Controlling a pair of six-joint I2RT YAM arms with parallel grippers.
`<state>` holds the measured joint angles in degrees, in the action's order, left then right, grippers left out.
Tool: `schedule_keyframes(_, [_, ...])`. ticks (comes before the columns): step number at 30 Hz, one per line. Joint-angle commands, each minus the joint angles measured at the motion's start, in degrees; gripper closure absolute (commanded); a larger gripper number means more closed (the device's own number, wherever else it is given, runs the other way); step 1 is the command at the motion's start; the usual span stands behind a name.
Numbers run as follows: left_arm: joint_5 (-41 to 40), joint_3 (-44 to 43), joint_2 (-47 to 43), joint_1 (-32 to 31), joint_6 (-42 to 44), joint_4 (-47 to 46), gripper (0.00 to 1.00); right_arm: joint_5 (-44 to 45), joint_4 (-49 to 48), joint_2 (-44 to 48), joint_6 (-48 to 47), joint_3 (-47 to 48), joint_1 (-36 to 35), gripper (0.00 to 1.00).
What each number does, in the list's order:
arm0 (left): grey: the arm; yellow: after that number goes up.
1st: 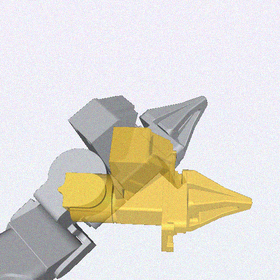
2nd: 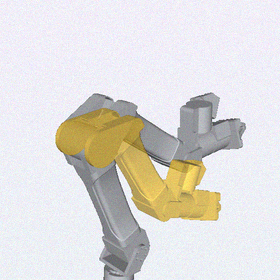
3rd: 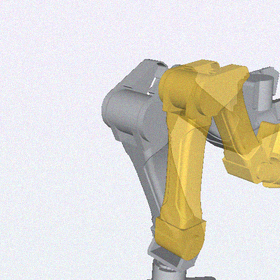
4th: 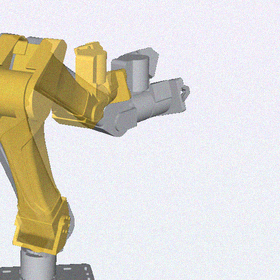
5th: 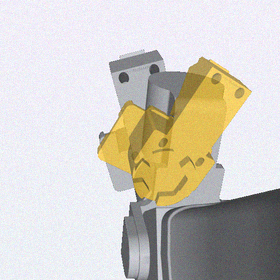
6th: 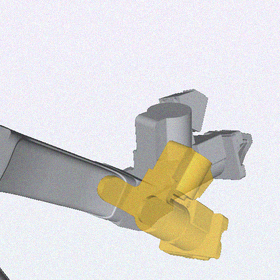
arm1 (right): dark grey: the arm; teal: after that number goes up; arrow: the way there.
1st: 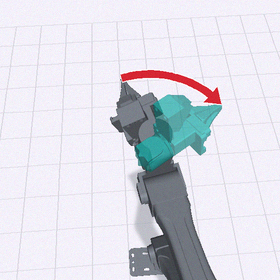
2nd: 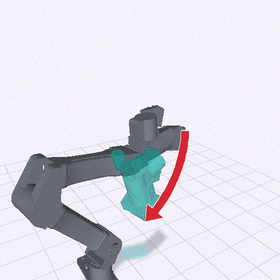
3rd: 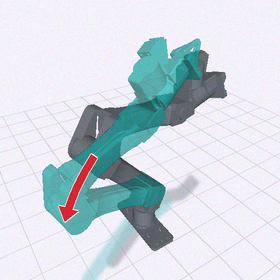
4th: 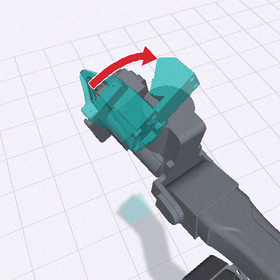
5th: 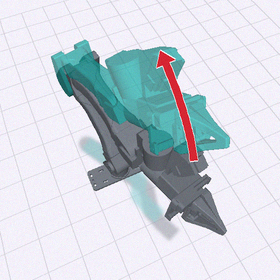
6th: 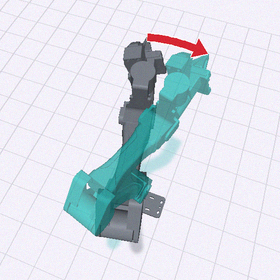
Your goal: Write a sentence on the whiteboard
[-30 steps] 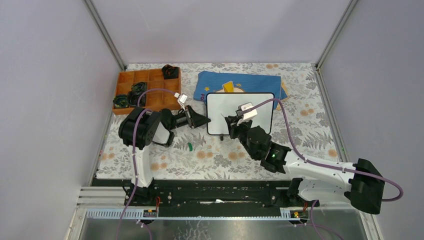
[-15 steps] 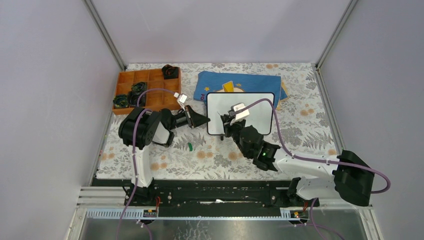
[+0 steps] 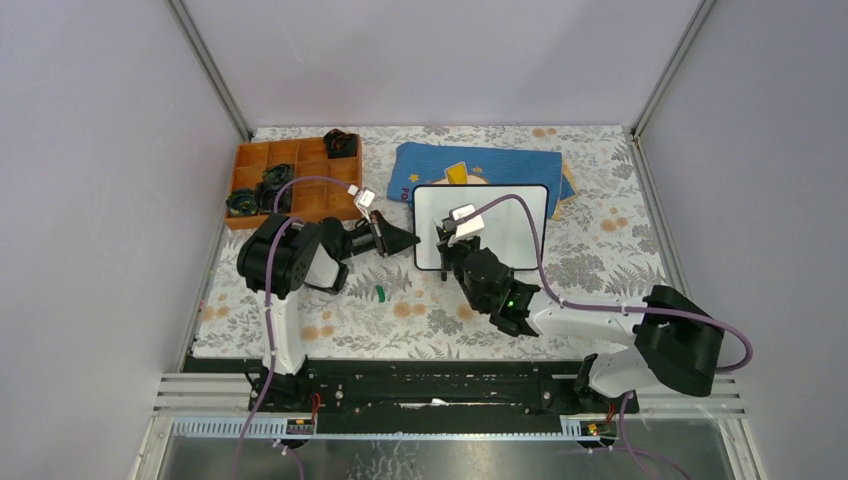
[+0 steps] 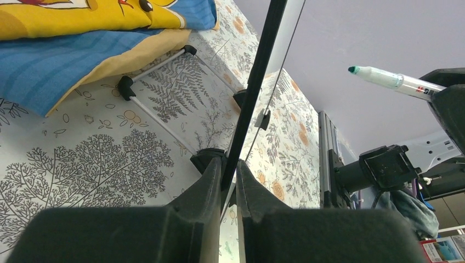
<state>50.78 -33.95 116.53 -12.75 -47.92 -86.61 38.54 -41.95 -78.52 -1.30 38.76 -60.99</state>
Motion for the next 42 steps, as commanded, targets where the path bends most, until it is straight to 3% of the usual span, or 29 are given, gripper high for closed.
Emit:
schedule_keyframes(1, [-1.0, 1.1, 0.9, 0.3, 1.8, -1.2, 0.95, 3.0, -6.3, -2.0, -1.5, 3.9, -0.3, 1.00])
schedule_keyframes(7, [-1.1, 1.3, 0.5, 0.2, 2.6, -0.1, 1.00, 2.5, -6.1, -5.4, -1.3, 6.8, 0.7, 1.00])
schedule_keyframes(42, [-1.2, 1.4, -0.2, -0.5, 4.5, 2.1, 1.00, -3.6, -2.9, -8.9, 7.7, 8.2, 7.8, 1.00])
